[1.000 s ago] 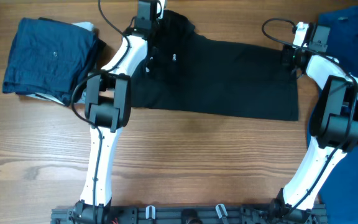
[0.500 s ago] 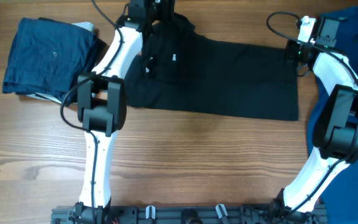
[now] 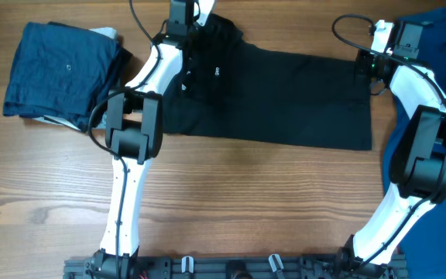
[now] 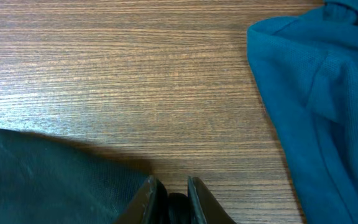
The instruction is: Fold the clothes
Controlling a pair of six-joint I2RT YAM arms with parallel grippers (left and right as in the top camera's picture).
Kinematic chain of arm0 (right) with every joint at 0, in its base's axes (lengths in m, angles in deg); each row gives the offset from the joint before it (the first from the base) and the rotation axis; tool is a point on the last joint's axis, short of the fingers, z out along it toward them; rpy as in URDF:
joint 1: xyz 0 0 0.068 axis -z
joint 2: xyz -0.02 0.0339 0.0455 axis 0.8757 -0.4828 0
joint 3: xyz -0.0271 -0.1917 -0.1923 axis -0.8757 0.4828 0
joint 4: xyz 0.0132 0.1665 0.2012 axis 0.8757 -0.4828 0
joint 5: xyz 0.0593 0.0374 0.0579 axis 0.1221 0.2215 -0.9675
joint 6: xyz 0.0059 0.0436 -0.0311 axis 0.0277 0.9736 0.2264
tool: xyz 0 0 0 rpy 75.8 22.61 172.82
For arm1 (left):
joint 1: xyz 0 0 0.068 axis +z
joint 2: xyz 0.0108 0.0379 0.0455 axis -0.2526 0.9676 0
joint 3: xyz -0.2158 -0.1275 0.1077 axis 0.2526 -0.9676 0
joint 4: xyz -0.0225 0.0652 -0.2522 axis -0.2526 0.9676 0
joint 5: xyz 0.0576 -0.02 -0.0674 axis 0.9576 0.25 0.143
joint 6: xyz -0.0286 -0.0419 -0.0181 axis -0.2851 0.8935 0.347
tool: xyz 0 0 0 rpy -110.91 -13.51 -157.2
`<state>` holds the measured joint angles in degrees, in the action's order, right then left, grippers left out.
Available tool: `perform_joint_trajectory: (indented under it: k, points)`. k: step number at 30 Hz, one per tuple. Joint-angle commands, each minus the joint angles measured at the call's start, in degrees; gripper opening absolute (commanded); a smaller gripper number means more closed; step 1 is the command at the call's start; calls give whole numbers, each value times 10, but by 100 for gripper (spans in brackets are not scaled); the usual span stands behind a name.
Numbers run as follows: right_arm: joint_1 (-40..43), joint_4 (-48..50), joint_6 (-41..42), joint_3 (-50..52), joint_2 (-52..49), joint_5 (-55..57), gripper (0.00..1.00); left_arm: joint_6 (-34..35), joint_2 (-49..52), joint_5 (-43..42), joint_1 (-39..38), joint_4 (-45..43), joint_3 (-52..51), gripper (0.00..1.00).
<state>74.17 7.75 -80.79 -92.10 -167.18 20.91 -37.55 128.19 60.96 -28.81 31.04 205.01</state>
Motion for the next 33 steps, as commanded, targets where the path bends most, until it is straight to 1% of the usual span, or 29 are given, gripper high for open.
perform_joint_trajectory:
  k: [1,3,4,5,6,7,8,12,13,14,15,16,21,25,30,33]
  points:
    - [0,0,-1,-3,7,-9,17,-20,41,-8,-3,-16,7,76]
    - [0,0,-1,-3,7,-9,17,-19,49,-8,-3,-26,7,74]
    - [0,0,-1,-3,7,-9,17,-19,50,-9,-3,-30,7,71]
    - [0,0,-1,-3,7,-9,17,-19,50,-9,-3,-32,7,64]
    - [0,-1,-1,-3,7,-9,17,-19,50,-9,-3,-32,7,49]
    - [0,-1,-1,-3,7,-9,17,-19,50,-9,-3,-32,8,36]
    - [0,-1,0,-3,7,-9,17,-19,50,-9,-3,-32,8,29]
    - [0,-1,0,-3,7,-9,17,-16,45,-9,-3,-27,8,12]
    - [0,-1,0,-3,7,-9,16,-1,40,-9,-3,-25,8,8]
    - [0,-3,0,-3,7,-9,11,7,33,-9,-3,-20,8,5]
    - [0,-3,0,-3,7,-9,6,13,21,-9,-3,-10,8,4]
    - [0,-4,1,-3,7,-9,4,13,13,-9,-3,-3,8,4]
    - [0,-13,-1,-3,8,-10,4,16,-64,-9,-3,65,8,4]
    - [0,-15,-17,-3,8,-51,4,16,-101,-9,-2,111,8,4]
    - [0,-40,-16,-3,26,-50,4,28,-152,-9,-2,167,8,4]
    - [2,-90,-17,-3,70,-42,4,28,-184,-9,0,249,8,4]
